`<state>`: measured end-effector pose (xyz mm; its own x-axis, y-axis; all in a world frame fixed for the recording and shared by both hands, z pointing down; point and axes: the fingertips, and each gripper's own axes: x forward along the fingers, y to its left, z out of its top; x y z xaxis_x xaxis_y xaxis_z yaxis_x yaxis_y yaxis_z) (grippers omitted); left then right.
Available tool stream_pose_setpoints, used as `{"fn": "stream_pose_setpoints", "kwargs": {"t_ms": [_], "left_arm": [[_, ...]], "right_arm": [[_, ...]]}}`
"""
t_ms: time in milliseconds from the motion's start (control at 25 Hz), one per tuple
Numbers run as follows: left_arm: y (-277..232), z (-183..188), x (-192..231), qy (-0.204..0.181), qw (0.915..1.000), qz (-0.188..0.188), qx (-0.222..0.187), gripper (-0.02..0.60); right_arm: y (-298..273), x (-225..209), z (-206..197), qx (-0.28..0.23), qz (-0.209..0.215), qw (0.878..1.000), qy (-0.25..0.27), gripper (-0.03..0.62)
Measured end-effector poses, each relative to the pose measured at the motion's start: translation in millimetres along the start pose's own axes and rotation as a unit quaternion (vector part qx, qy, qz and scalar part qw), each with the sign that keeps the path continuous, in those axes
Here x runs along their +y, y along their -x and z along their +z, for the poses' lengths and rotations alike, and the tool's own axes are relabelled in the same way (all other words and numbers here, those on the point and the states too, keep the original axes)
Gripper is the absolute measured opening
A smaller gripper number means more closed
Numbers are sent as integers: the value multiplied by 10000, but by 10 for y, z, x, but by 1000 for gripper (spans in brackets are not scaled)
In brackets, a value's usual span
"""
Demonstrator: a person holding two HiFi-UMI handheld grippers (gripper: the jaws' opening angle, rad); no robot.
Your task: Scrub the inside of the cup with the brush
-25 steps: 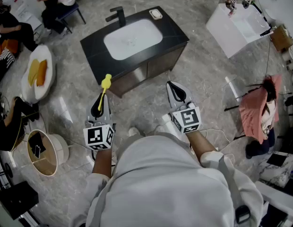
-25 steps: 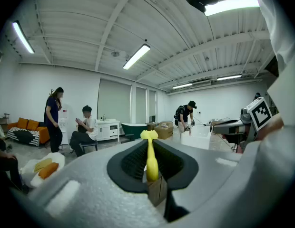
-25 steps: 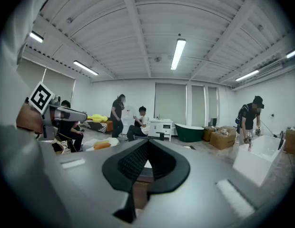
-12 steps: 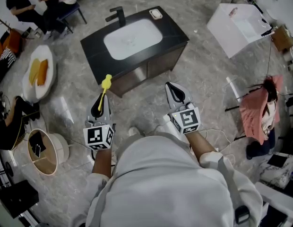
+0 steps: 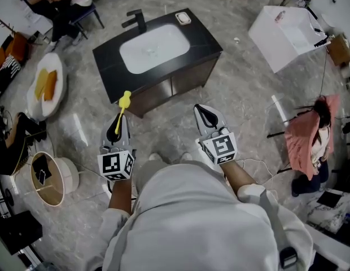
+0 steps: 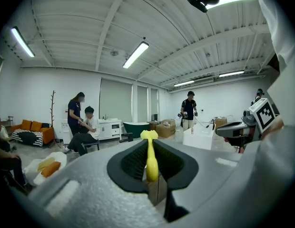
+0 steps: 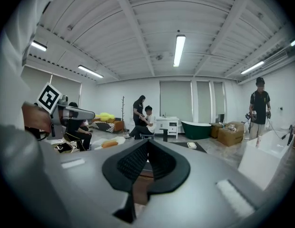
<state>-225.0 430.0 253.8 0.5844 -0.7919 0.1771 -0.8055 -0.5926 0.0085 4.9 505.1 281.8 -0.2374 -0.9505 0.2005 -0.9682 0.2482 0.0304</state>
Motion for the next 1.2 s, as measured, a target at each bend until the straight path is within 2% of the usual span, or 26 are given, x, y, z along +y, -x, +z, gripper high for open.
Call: {"fn": "stream_pose_setpoints", "kwargs": {"t_ms": [240,520,720,880,1200], "left_arm": [[-170,-38,-196,13,9999,65,78,37],[-756,-90,7,87,9999,-81,74,37],[-1496,-199,355,221,9994,-244,134,37],[-2047,-151,686,284,9987,-368,191,37],[-2839,-33,1275,353,9974,-574,260,37]], "right_arm": [[-52,-199,-71,33,249,9997,-25,8],[-485,-454,-184,200,152,9997,-54,25],[-1157,-716,-171,361,100,9993,44,34],[-1760,-910,-7,443,72,9989,117,43],[-2782,-1090,220,620,156,9976,255,75]]}}
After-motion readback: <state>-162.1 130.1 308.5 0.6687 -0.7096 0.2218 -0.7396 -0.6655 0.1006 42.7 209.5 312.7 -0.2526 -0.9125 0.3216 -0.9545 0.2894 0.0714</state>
